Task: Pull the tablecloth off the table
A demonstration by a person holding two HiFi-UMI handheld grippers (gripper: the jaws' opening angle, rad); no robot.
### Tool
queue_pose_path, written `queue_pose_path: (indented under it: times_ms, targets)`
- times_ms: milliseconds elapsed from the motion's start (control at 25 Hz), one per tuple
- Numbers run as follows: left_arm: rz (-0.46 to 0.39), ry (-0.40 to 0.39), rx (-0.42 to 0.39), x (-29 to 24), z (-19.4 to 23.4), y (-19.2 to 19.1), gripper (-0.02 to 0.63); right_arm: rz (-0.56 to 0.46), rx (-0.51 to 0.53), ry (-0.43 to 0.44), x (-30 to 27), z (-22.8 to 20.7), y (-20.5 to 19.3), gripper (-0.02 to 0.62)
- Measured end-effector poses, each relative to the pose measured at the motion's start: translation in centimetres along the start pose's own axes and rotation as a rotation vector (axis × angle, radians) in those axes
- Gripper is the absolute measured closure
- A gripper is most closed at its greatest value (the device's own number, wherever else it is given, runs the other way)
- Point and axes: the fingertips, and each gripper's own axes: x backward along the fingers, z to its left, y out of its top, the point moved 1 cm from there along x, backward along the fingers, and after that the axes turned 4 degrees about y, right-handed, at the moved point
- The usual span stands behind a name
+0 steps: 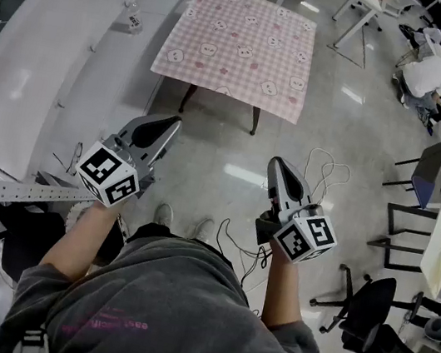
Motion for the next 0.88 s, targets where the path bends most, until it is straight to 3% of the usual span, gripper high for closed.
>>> queue_pose_path:
  times_ms: [480, 880]
  targets:
    - [-0.005, -0.012, -0.032, -2.1, -3.4, -0.6, 0.606, -0.006, -0.007, 0.024, 1.9, -2.2, -0.3, 0.599]
    - [0.010, 0.035, -0.020, -2.7, -6.3, -3.3, 0.606, 0.028, -0.050, 0.039, 4.9, -5.3, -1.5, 0.600]
